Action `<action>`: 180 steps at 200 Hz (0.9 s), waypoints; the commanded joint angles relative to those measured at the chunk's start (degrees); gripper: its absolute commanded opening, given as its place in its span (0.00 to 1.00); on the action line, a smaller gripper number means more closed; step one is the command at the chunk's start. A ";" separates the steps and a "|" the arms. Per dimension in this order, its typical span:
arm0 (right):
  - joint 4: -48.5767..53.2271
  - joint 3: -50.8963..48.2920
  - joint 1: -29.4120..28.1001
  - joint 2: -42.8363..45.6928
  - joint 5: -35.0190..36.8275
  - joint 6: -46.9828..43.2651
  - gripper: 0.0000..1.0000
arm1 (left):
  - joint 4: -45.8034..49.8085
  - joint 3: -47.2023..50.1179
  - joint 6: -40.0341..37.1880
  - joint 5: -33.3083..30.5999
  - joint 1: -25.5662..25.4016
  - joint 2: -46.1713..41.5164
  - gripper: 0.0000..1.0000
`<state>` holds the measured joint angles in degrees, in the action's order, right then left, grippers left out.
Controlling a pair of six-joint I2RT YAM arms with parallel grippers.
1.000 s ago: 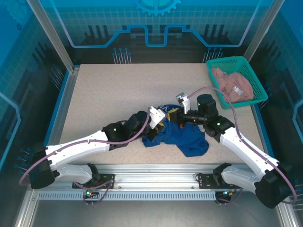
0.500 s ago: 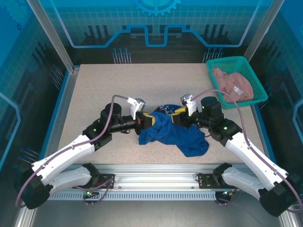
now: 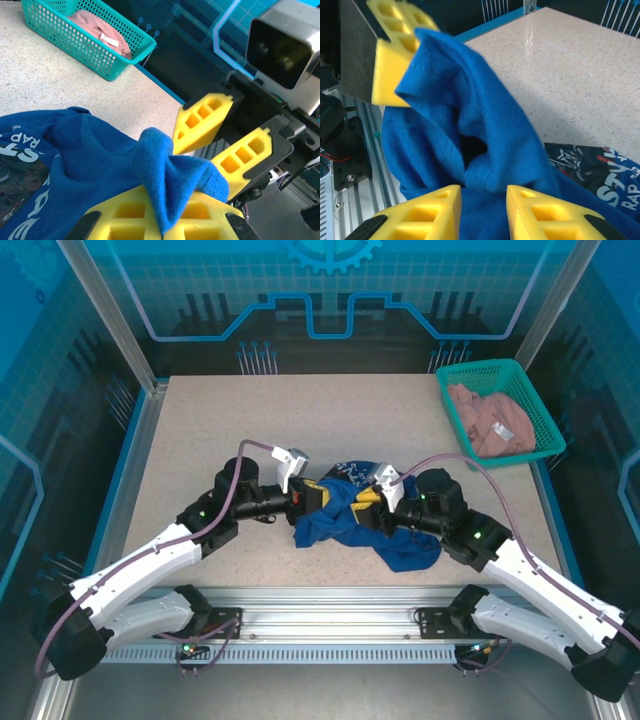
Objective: Fold the inside-out t-shirt
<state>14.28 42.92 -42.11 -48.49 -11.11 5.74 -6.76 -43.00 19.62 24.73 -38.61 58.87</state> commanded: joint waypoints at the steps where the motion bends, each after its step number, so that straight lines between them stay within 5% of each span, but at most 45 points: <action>1: -4.13 -1.42 -1.27 -1.35 -0.09 2.67 0.31 | -1.67 -1.00 0.68 0.19 0.49 0.19 0.00; 86: -6.30 1.16 -1.28 -8.68 4.56 4.89 0.43 | -1.49 -0.80 0.38 0.58 0.51 -0.78 0.00; 142: -9.75 1.08 -0.29 -9.21 5.39 6.70 0.29 | -1.41 -0.35 0.13 0.49 0.51 -1.30 0.00; 180: -9.14 1.13 0.51 -7.60 4.38 6.83 0.00 | -0.52 -0.10 -0.14 -1.70 0.56 -1.64 0.00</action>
<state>6.31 42.15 -42.48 -57.49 -6.24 11.97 -6.74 -43.00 19.59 24.64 -38.61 58.76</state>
